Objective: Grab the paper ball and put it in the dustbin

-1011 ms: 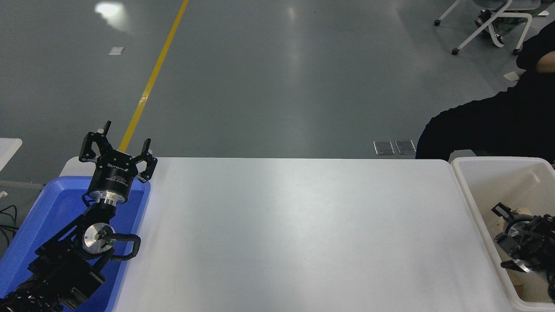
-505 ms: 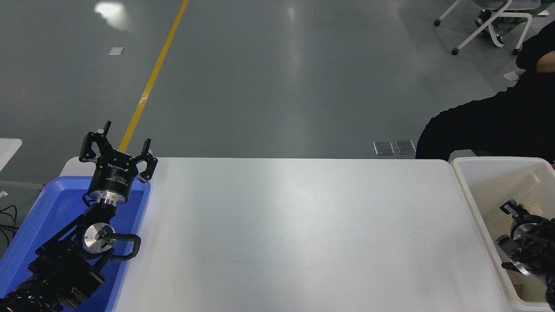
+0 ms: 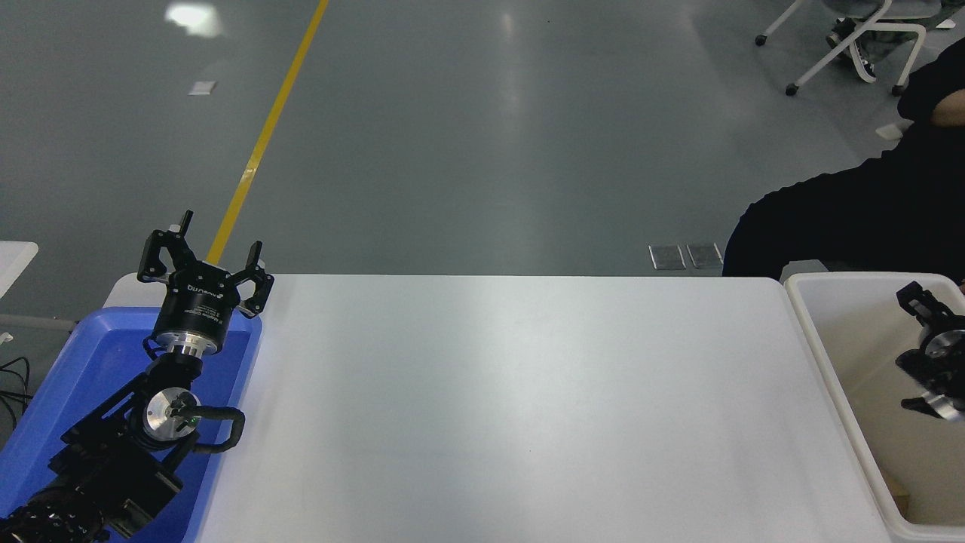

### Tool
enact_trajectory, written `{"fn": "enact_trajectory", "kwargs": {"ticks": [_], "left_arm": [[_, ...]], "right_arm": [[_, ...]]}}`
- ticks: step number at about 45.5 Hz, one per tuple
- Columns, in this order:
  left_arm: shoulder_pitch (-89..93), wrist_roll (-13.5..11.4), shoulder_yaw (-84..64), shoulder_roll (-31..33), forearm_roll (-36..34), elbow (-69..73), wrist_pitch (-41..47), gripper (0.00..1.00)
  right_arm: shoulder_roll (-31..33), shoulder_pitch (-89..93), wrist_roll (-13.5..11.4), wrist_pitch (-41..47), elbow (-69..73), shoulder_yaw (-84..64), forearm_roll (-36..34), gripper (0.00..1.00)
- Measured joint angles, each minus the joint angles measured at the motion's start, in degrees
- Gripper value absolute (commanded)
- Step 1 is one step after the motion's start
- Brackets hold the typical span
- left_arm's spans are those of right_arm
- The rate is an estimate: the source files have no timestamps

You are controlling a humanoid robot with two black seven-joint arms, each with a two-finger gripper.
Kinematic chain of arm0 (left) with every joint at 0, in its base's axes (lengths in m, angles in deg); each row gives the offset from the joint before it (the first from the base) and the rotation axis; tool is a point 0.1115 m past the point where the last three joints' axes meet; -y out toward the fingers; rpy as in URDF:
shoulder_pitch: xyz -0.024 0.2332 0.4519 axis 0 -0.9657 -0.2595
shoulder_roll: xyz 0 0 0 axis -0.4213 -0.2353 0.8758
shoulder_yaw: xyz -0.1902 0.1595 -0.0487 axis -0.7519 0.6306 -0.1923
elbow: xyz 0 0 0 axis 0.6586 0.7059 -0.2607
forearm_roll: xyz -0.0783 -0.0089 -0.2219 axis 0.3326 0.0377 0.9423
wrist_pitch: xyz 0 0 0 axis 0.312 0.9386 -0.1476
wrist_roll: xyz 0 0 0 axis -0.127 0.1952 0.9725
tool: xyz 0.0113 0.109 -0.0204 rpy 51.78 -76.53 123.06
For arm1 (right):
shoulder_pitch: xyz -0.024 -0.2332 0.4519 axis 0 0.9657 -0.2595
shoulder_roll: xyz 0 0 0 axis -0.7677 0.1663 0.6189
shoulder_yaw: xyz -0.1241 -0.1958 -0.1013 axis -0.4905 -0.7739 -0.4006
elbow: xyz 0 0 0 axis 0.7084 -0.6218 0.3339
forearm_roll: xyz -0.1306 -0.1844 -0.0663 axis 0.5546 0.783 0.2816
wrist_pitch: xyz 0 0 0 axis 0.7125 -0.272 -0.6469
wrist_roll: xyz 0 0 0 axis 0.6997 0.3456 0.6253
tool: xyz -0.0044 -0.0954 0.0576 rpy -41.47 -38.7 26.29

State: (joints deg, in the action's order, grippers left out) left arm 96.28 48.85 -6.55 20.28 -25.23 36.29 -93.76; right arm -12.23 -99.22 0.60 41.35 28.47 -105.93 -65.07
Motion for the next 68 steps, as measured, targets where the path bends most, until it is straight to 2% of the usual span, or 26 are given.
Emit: {"fn": "enact_trajectory", "kwargs": {"ticks": [14,34,49,68], "left_arm": [[0.0,0.1,0.0,0.0,0.0,0.0,-0.1,0.98],[0.0,0.0,0.0,0.0,0.0,0.0,-0.1,0.98],[-0.1,0.0,-0.1,0.0,0.0,0.0,0.0,0.98],[-0.1,0.0,-0.1,0.0,0.0,0.0,0.0,0.98]], "right_arm": [[-1.5,-21.9,0.1,3.0,16.0,-15.8,0.2,1.00],[-8.1,-45.8,0.3,29.4,31.9,-22.2,0.5,1.00],[-9.4,-60.0,0.4,45.5,49.8,-23.4,0.7,1.00],[-12.2,-70.6,0.4,57.4,61.0,-22.6,0.7,1.00]]}}
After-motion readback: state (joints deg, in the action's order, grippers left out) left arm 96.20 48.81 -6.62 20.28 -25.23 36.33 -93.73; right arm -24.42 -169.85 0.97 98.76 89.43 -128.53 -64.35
